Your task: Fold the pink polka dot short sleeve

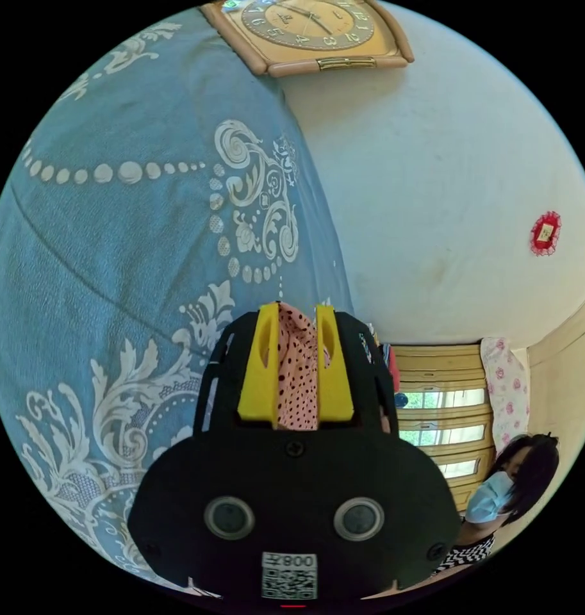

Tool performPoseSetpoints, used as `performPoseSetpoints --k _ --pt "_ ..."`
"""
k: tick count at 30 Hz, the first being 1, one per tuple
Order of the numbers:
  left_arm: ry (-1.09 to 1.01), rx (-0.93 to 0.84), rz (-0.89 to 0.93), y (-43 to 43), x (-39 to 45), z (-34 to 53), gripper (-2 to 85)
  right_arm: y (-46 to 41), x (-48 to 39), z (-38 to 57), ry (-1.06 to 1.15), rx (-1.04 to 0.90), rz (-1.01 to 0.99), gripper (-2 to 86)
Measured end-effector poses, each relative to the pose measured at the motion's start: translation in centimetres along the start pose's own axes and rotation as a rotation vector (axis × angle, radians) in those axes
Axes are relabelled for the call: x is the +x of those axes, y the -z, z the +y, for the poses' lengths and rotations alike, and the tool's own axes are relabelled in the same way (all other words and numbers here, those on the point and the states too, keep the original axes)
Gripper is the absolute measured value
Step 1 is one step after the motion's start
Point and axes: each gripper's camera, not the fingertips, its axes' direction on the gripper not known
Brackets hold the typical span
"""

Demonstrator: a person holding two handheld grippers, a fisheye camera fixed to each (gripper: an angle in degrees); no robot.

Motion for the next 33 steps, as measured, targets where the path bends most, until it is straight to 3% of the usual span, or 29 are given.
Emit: performPoseSetpoints --k 9,15,22,27,33 --pt "-0.111 -0.017 -0.065 7.4 -1.8 6.6 11.6 6.6 2.8 10.8 0.0 0.104 -0.038 8.9" --pt "-0.063 -0.165 -0.118 8.7 -5.6 15.4 11.2 5.7 4.7 21.1 -0.06 0.043 -0.017 10.2" --pt "-0.091 -0.178 -0.144 7.4 -6.3 16.3 7.1 4.5 5.4 22.4 -0.017 0.079 -0.04 9.5" --pt "-0.075 -0.193 -0.139 7.2 -6.5 16.4 2.6 3.9 6.2 21.7 -0.026 0.036 0.026 3.1" --pt "-0.058 -0.154 -0.07 9.4 -7.1 17.9 1.6 5.8 6.1 22.9 0.002 0.036 0.02 1.3"
